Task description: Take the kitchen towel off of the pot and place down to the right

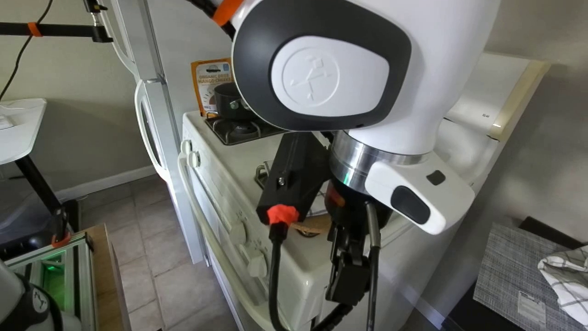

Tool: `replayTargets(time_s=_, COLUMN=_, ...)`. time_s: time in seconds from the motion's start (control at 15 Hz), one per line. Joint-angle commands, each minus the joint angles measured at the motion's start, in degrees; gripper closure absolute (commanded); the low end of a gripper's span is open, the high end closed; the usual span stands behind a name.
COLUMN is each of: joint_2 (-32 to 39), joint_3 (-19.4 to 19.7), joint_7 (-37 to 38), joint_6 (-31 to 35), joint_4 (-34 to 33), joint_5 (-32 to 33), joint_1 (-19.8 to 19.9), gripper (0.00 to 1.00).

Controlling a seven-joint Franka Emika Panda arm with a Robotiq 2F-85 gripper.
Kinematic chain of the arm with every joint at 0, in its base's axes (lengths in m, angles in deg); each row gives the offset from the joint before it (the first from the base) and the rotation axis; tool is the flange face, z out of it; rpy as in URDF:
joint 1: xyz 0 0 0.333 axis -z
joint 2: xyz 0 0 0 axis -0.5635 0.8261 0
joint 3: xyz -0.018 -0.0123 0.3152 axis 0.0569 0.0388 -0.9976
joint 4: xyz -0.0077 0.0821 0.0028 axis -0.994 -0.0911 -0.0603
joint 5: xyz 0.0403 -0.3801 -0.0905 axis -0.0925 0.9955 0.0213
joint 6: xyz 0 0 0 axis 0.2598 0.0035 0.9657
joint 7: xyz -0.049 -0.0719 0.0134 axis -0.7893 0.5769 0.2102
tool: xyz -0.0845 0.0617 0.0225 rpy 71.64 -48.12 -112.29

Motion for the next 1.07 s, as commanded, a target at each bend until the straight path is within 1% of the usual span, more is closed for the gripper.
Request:
replayTargets(time_s=0.0, joint_2=0.74, joint_3=-0.37, joint_7=1.54, joint_6=-0.19, joint_4=0.33, joint_5=-0.69, joint_1=-1.4, gripper=0.0)
replayTargets(time_s=0.47, joint_2=0.98, joint_3=-1.47, joint_7=3.08, joint_6=0.15, joint_4=-0.39, joint_5=-2.69, joint_1=-3.45, gripper=0.0)
replayTargets(time_s=1.0, joint_2=1.57, joint_3=-2.46, joint_7=3.79, joint_6=-0.02, joint_4=-2.06, joint_5=-4.16, joint_1=-4.73, gripper=0.0)
